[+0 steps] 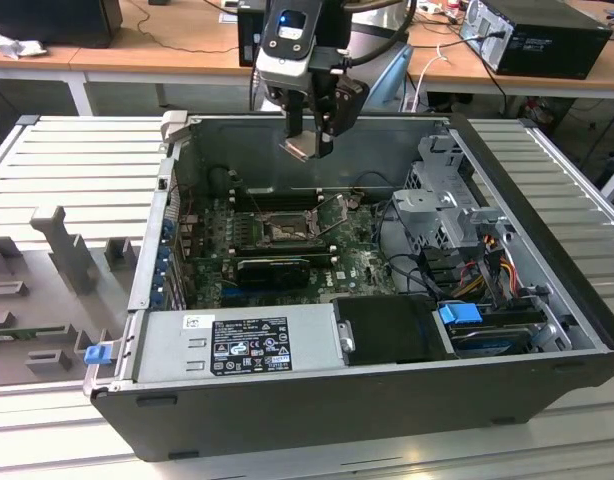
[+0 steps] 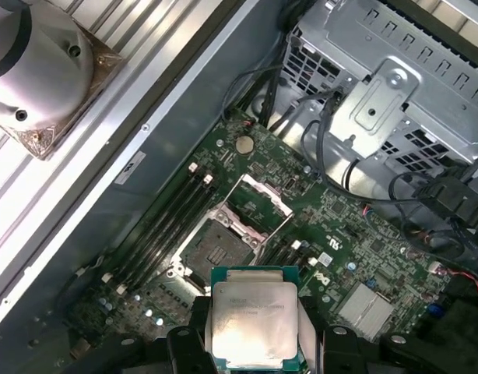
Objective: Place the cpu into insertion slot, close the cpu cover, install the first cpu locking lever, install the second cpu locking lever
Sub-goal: 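Place the cpu into insertion slot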
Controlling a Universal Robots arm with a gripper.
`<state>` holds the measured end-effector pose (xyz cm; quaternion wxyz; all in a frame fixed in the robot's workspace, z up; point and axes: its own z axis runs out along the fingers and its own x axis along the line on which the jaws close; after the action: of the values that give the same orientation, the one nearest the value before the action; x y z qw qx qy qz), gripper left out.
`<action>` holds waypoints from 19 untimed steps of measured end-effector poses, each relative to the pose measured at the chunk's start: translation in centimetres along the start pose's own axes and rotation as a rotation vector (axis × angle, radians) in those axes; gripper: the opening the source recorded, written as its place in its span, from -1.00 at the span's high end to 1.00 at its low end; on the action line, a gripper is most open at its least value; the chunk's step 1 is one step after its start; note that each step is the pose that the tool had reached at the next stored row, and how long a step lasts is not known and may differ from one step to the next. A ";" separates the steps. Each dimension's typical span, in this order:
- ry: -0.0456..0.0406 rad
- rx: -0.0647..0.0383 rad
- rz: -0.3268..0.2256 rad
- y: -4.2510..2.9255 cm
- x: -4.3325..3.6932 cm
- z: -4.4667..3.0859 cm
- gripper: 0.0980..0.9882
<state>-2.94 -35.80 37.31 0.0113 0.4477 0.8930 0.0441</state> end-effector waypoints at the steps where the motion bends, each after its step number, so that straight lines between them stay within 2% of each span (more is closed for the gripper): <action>1: -0.0008 0.000 0.009 0.00 0.00 0.00 0.03; 19: -0.0128 -0.003 0.143 -0.01 0.00 0.07 0.03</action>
<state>-2.94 -35.80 37.24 0.0145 0.5107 0.8585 0.0432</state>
